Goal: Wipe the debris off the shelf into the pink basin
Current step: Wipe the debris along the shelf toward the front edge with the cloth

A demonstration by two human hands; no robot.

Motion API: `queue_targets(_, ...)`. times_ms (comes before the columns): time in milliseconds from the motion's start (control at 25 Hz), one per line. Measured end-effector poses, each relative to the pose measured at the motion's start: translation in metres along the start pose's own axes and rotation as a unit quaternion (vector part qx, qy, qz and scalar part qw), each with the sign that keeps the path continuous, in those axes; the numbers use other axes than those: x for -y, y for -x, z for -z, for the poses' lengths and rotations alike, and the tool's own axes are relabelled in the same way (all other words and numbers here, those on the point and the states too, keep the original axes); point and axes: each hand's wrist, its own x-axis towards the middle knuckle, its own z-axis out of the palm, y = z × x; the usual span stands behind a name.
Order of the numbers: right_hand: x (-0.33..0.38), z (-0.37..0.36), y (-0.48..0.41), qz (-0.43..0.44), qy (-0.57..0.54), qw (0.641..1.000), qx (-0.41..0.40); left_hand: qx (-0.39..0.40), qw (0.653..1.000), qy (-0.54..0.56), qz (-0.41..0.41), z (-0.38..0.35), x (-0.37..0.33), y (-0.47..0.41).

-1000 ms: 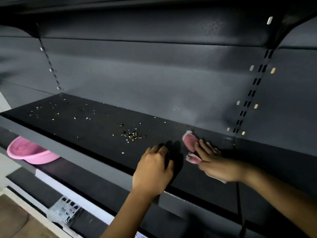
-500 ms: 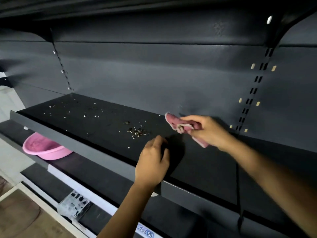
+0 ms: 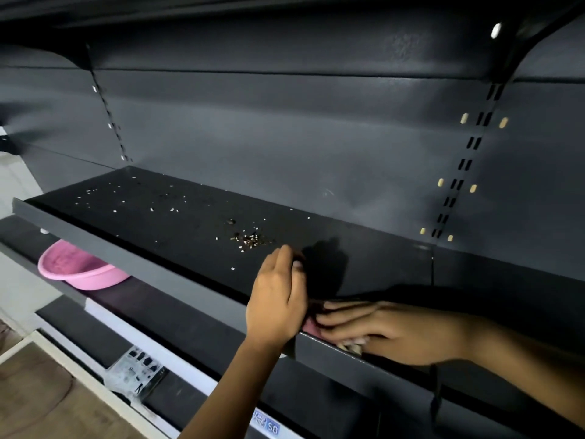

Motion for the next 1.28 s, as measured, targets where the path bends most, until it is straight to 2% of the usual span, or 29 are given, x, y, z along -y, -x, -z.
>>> queue_targets(80,0.001,0.001,-0.045,-0.039,-0.012,0.999,-0.008,-0.018,1.000,-0.001,0.007,0.001,0.000,0.000)
queue_targets(160,-0.001,0.006,-0.082,-0.104,-0.020,0.993,-0.049,-0.035,0.999,-0.011,0.010,0.001,0.001,-0.001)
queue_targets(280,-0.008,0.023,-0.119,-0.142,-0.084,0.976,-0.144,-0.042,0.999,-0.030,0.007,0.001,0.003,0.000)
queue_targets(400,-0.021,0.053,-0.119,-0.139,-0.051,0.944,-0.296,-0.042,0.997,-0.063,-0.003,0.001,0.006,0.005)
queue_targets(440,-0.024,0.063,-0.107,-0.134,-0.057,0.935,-0.322,-0.035,0.997,-0.065,-0.001,0.001,0.006,0.006)
queue_targets(480,-0.028,0.068,-0.092,-0.127,-0.074,0.937,-0.318,-0.029,0.997,-0.065,0.004,0.001,0.006,0.006)
queue_targets(560,-0.025,0.065,-0.062,-0.119,-0.115,0.960,-0.224,-0.012,0.998,-0.067,-0.001,0.001,0.005,0.008)
queue_targets(640,-0.011,0.042,-0.041,-0.125,-0.100,0.984,-0.074,0.025,0.992,-0.090,-0.080,0.005,0.007,0.013)
queue_targets(680,-0.002,0.028,-0.035,-0.111,-0.068,0.991,-0.040,0.046,0.982,-0.106,-0.150,0.008,0.009,0.017)
queue_targets(760,0.011,0.007,-0.027,-0.056,-0.029,0.996,-0.060,0.090,0.950,-0.104,-0.282,0.016,0.022,0.026)
queue_targets(840,0.016,0.002,-0.030,-0.045,-0.021,0.995,-0.089,0.108,0.927,-0.103,-0.345,0.030,0.047,0.030)
queue_targets(960,0.020,-0.007,-0.065,-0.058,-0.012,0.991,-0.122,0.090,0.916,-0.144,-0.364,0.063,0.091,0.016)
queue_targets(1080,0.021,-0.016,-0.129,-0.047,0.032,0.988,-0.146,0.043,0.921,-0.157,-0.353,0.085,0.126,-0.006)
queue_targets(1280,0.011,0.006,-0.204,-0.148,0.069,0.961,-0.222,0.039,0.926,-0.101,-0.362,0.083,0.139,-0.003)
